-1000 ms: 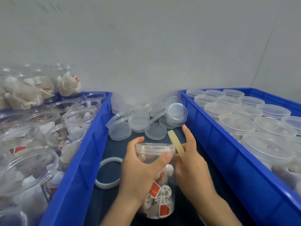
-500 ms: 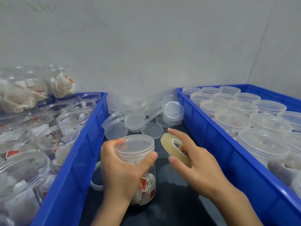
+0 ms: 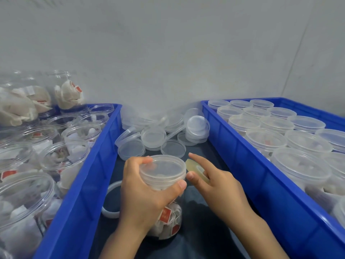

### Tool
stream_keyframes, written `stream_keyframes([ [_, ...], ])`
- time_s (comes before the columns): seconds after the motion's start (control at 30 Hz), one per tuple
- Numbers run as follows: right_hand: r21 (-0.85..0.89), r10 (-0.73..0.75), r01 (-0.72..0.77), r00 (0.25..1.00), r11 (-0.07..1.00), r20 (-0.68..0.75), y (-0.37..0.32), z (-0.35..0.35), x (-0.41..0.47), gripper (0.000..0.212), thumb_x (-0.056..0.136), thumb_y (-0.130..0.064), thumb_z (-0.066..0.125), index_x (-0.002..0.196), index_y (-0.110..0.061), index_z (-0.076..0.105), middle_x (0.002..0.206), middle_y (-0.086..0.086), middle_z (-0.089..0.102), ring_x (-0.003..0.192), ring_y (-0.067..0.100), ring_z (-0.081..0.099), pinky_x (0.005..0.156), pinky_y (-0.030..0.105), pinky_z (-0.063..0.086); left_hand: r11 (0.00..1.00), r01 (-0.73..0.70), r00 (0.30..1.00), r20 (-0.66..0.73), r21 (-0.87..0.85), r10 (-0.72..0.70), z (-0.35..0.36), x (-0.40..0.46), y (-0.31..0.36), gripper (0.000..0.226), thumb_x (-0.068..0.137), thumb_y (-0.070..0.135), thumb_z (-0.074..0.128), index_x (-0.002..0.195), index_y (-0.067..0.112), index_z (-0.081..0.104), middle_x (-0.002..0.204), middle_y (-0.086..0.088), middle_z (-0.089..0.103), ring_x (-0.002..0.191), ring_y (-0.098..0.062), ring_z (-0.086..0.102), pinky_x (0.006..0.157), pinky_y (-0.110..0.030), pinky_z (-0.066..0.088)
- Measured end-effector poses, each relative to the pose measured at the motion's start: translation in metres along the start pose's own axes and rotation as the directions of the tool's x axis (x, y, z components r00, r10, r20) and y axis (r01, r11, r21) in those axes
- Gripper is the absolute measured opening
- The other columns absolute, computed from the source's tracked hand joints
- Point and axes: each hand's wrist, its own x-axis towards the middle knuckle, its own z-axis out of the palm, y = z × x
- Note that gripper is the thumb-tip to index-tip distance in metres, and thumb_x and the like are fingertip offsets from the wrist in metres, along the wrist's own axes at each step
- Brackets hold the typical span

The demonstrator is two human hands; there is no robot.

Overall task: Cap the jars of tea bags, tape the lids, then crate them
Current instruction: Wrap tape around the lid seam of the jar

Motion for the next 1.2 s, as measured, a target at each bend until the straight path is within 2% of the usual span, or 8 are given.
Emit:
stream_keyframes([
  [0.23, 0.082, 0.024, -0.027, 0.999, 0.996, 0.038, 0.009, 0.0, 0.003, 0.069, 0.065, -0.084, 0.027, 0.124, -0.055, 0.045, 0.09, -0.016, 0.062, 0.09, 0.008, 0.059, 0.074, 0.029, 0.048, 0.976, -0.026, 0.991, 0.132, 0.217, -0.003, -0.009, 0.005, 0.002, 0.072, 0.034, 0.075, 0.067, 0.098, 0.051, 0.046, 0.108, 0.017, 0.047, 0.1, -0.009, 0.054, 0.084, -0.031, 0.048],
  [0.33, 0.141, 0.011, -0.019, 0.998, 0.99, 0.055, 0.012, -0.005, 0.005, 0.065, 0.063, -0.084, 0.036, 0.119, -0.055, 0.051, 0.075, -0.019, 0.055, 0.08, 0.002, 0.053, 0.071, 0.029, 0.047, 0.942, -0.041, 0.98, 0.198, 0.333, -0.027, -0.017, 0.008, 0.014, 0.071, 0.034, 0.081, 0.057, 0.099, 0.06, 0.041, 0.103, 0.025, 0.037, 0.093, 0.003, 0.046, 0.075, -0.016, 0.04],
  [0.5, 0.211, -0.048, 0.037, 0.998, 0.977, 0.05, 0.008, -0.008, 0.0, 0.06, 0.063, -0.08, 0.047, 0.113, -0.048, 0.059, 0.063, -0.011, 0.057, 0.059, 0.003, 0.049, 0.061, 0.031, 0.044, 0.775, -0.209, 0.912, 0.404, 0.597, -0.065, -0.025, 0.015, 0.039, 0.103, 0.045, 0.073, 0.043, 0.129, 0.069, -0.016, 0.1, 0.022, 0.041, 0.1, -0.012, 0.04, 0.078, -0.029, 0.038],
  [0.6, 0.179, -0.06, 0.054, 0.998, 0.982, 0.025, 0.003, -0.006, -0.003, 0.064, 0.062, -0.081, 0.045, 0.112, -0.045, 0.061, 0.055, -0.021, 0.052, 0.056, 0.001, 0.044, 0.061, 0.027, 0.04, 0.717, -0.182, 0.915, 0.383, 0.673, -0.127, -0.024, 0.017, 0.044, 0.11, 0.047, 0.071, 0.038, 0.136, 0.055, -0.025, 0.112, 0.008, 0.041, 0.107, -0.021, 0.042, 0.082, -0.033, 0.041],
  [0.8, 0.016, -0.139, 0.14, 0.989, 0.99, -0.042, -0.013, -0.002, -0.009, 0.048, 0.073, -0.058, 0.06, 0.118, -0.04, 0.06, 0.106, -0.016, 0.068, 0.098, 0.006, 0.058, 0.075, 0.021, 0.042, 0.579, -0.176, 0.889, 0.381, 0.796, -0.253, -0.011, 0.026, 0.051, 0.124, 0.039, 0.095, 0.026, 0.147, 0.041, -0.002, 0.129, 0.006, 0.016, 0.123, -0.022, 0.037, 0.095, -0.035, 0.041],
  [0.97, 0.066, -0.21, 0.2, 0.954, 0.978, 0.216, -0.009, -0.013, -0.004, 0.068, 0.072, -0.032, 0.071, 0.132, -0.045, 0.042, 0.121, -0.029, 0.054, 0.111, -0.008, 0.049, 0.088, 0.014, 0.04, 0.712, -0.174, 0.83, 0.49, 0.68, -0.266, -0.025, 0.031, 0.043, 0.104, 0.039, 0.092, 0.039, 0.133, 0.05, 0.031, 0.102, 0.019, 0.016, 0.109, -0.006, 0.033, 0.087, -0.031, 0.044],
  [1.07, 0.045, -0.228, 0.224, 0.948, 0.974, 0.221, -0.001, -0.026, 0.001, 0.069, 0.075, -0.006, 0.066, 0.128, -0.046, 0.046, 0.095, -0.028, 0.052, 0.093, -0.003, 0.052, 0.08, 0.023, 0.045, 0.762, -0.161, 0.785, 0.549, 0.627, -0.287, -0.031, 0.036, 0.044, 0.109, 0.032, 0.09, 0.049, 0.132, 0.051, 0.034, 0.099, 0.024, 0.017, 0.106, -0.003, 0.033, 0.083, -0.027, 0.044],
  [1.2, -0.305, -0.351, 0.355, 0.934, 0.884, 0.07, -0.004, -0.036, 0.008, 0.065, 0.075, -0.002, 0.059, 0.127, -0.039, 0.051, 0.093, -0.02, 0.055, 0.09, 0.011, 0.052, 0.062, 0.025, 0.042, 0.811, -0.184, 0.754, 0.608, 0.556, -0.246, -0.032, 0.039, 0.045, 0.106, 0.031, 0.082, 0.056, 0.131, 0.053, 0.036, 0.105, 0.041, 0.014, 0.103, 0.006, 0.031, 0.08, -0.019, 0.039],
])
